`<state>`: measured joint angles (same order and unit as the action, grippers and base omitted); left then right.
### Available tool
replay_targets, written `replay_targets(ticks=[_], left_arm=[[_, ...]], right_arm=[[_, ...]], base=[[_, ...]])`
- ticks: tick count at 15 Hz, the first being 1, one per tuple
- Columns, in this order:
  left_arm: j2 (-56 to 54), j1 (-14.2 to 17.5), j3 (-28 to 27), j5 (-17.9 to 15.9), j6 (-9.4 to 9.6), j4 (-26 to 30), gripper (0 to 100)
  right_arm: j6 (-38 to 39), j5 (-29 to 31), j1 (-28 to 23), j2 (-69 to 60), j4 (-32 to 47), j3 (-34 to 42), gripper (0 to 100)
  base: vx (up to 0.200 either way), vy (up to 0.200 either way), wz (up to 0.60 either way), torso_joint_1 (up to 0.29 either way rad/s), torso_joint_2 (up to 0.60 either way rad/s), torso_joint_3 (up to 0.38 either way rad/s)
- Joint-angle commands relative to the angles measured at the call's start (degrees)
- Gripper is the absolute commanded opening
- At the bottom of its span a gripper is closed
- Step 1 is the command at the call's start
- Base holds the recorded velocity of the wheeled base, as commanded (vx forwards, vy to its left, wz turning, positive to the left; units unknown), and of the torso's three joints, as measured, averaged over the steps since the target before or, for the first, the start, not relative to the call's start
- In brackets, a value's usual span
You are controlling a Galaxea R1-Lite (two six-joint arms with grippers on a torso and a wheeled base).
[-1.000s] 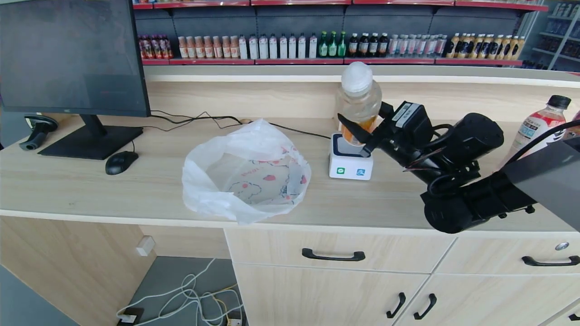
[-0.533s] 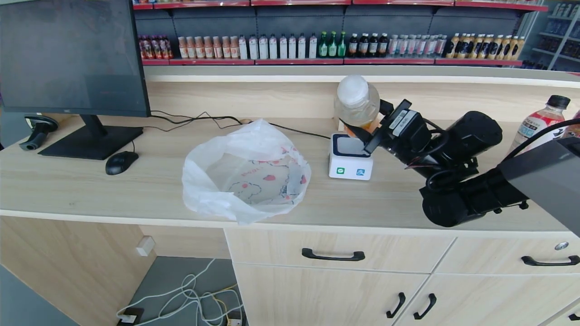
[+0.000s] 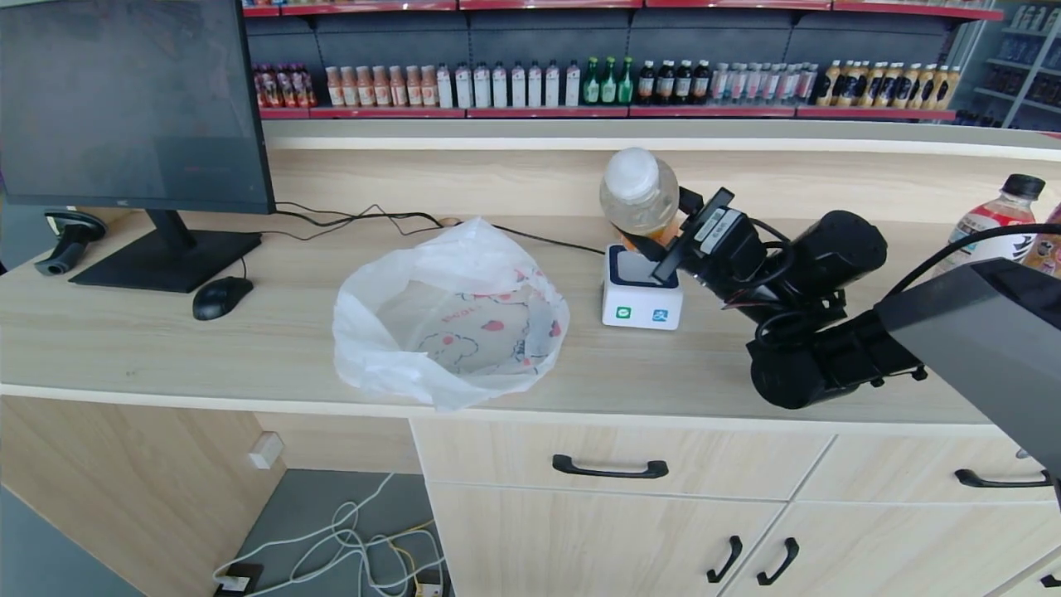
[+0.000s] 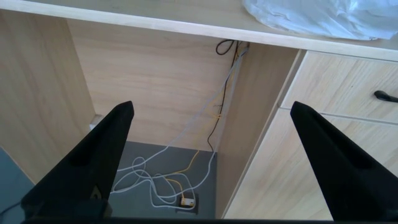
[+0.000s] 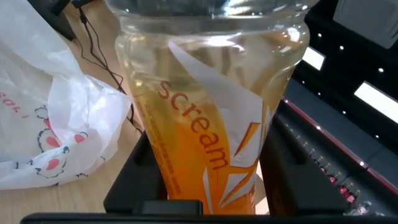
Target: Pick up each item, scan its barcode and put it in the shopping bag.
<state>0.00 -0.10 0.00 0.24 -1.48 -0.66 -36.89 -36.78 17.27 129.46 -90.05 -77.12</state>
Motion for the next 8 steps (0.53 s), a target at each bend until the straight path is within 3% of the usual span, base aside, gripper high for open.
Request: replay_targets(ticks=[1,8], left_arm=[[0.0,0.0,0.0,0.0,-0.02,0.0,100],[0.0,0.0,0.0,0.0,-0.11,0.1,100]], right_arm=[[0.0,0.0,0.0,0.5,0.1,-0.9,0],[-0.9,-4.0,-0.9,4.1,0.1,-3.2,0]], base=[[0.0,0.0,0.0,0.0,0.0,0.0],[0.0,0.0,0.0,0.0,0.0,0.0]])
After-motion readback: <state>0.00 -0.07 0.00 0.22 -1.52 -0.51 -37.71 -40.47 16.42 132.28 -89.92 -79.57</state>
